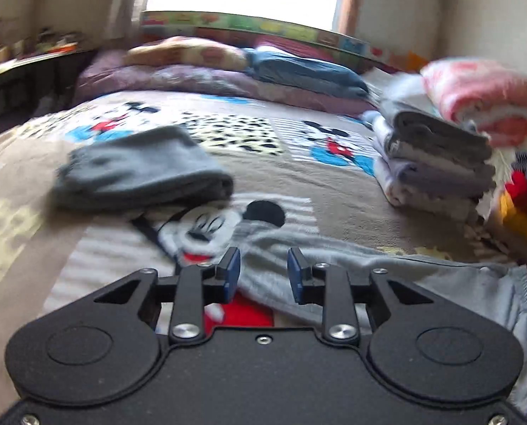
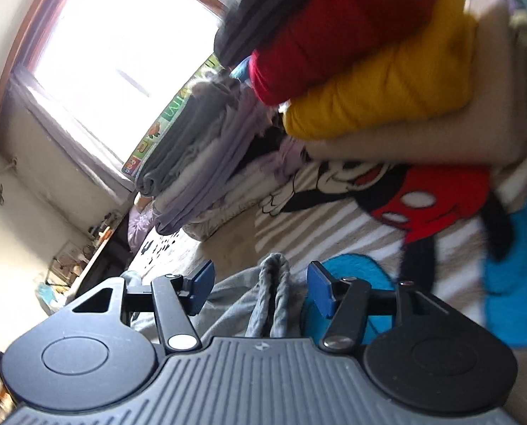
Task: Fold clothes
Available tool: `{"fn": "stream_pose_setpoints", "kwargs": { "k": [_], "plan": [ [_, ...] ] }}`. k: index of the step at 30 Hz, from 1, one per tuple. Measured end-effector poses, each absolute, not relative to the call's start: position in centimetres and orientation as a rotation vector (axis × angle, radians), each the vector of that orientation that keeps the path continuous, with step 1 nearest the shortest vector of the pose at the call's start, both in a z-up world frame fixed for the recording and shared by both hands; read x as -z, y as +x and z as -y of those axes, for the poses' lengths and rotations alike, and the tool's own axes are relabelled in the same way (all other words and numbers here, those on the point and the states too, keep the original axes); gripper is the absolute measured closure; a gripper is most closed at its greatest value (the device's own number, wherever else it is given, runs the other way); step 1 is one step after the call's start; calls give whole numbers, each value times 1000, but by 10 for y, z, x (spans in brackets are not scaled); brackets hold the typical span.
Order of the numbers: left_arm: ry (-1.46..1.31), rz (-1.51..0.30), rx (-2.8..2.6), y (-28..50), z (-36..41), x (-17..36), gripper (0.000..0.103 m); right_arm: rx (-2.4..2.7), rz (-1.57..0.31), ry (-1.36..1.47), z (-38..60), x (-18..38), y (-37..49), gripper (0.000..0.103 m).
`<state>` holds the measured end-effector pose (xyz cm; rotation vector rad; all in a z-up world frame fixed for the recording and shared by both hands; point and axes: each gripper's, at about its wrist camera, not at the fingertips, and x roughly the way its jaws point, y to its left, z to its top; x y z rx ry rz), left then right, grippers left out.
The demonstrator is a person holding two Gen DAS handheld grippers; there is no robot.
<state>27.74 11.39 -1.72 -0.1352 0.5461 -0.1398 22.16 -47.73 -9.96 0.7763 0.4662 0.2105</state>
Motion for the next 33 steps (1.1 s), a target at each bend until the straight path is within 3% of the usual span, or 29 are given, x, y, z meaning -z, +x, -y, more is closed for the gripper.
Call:
{"fn": "stream_pose_setpoints", "kwargs": {
  "k": [6,12,18,20,22,24,33],
  "plan": [
    [-320,-563,60,230,-128,18,74,-336,-470,632,444,72,167,50],
    [-355,-607,59,173,-119,33,72,-344,-543,449,407,81,168,50],
    [-325,-623,138,157,-94,42,70,-393,-596,460,390,98,177,51],
    [-312,-613,161,160,-88,42,70,-407,-594,465,388,100,178,60],
    [-319,-621,173,163,-86,48,70,-409,-575,472,388,100,178,85],
    [-310,-644,181,166,-84,56,70,-407,-546,471,388,97,177,93],
    [-259,-740,209,178,-84,82,67,-358,-405,360,392,63,150,95]
  ]
}}
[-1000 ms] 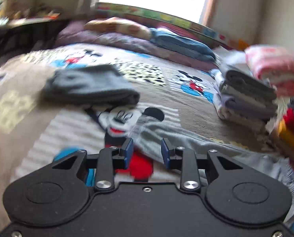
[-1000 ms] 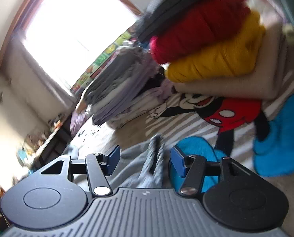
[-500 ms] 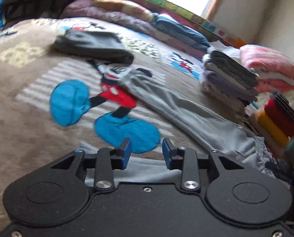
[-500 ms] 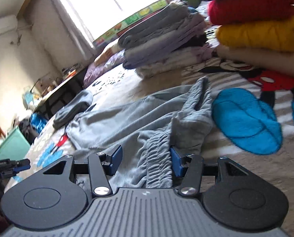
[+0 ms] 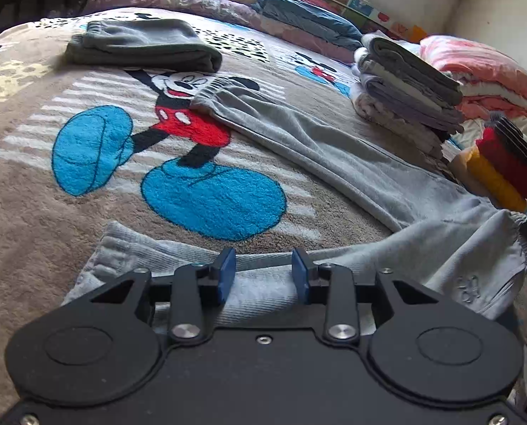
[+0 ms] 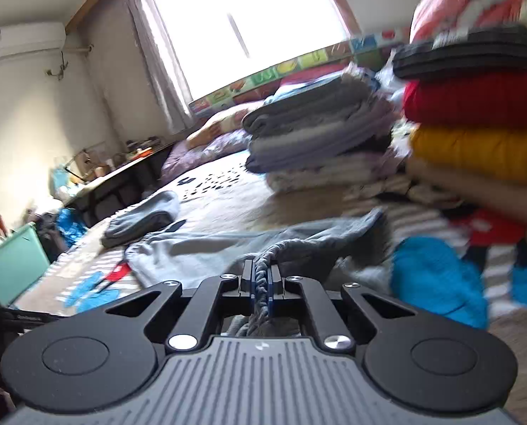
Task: Fold clothes
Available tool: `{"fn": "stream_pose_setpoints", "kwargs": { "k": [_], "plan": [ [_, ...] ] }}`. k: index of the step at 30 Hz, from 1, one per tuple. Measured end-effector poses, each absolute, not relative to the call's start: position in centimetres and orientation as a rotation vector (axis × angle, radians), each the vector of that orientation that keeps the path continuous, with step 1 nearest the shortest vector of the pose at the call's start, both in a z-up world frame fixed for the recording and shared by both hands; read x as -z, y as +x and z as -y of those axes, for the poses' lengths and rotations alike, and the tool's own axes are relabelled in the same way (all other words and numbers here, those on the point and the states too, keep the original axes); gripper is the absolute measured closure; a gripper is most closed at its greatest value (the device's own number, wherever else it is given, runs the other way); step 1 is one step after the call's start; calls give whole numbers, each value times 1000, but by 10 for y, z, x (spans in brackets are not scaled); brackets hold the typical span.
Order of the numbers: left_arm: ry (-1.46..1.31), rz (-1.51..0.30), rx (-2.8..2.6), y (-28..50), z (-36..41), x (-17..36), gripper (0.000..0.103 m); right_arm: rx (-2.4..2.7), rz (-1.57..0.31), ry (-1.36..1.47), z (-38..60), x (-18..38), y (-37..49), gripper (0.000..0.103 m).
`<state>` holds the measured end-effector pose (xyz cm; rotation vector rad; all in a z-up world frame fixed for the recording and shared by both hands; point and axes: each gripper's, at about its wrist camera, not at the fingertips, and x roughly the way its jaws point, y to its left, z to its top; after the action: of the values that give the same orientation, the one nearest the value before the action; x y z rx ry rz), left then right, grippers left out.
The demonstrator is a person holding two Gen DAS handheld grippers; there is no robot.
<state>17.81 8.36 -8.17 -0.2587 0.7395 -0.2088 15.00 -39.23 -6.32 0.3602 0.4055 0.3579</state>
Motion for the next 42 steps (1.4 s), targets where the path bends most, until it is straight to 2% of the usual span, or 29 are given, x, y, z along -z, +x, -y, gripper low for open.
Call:
{"fn": "stream_pose_setpoints", "kwargs": {
  "k": [10,17,23,28,30,32,33,34,41,42],
  "plan": [
    [-248,-698,226,170,-90,70,64,-255,-483,505,411,87,136,95],
    [-340,-613,65,146,-151,46,63,-256,-512,662,428,104,137,95],
    [-354,-669,51,143,-170,56,63,-265,-513,723,449,98,130,101],
    [-323,-715,66,150,-163,70,63,-291,-511,812,469,107,123,100],
    [-323,-720,73,153,-162,72,65,-313,-513,785,461,107,125,95],
    [-319,-718,84,157,-159,73,66,-337,-517,756,452,107,126,77],
    [-315,-717,88,159,-158,74,72,-340,-521,729,447,108,128,61],
    [-305,-719,86,162,-156,75,75,-343,-526,699,441,109,130,60],
    [-295,-708,86,168,-154,77,85,-348,-544,558,417,109,137,61],
    [-294,-702,84,168,-154,76,89,-363,-542,558,417,109,138,76]
  ]
}}
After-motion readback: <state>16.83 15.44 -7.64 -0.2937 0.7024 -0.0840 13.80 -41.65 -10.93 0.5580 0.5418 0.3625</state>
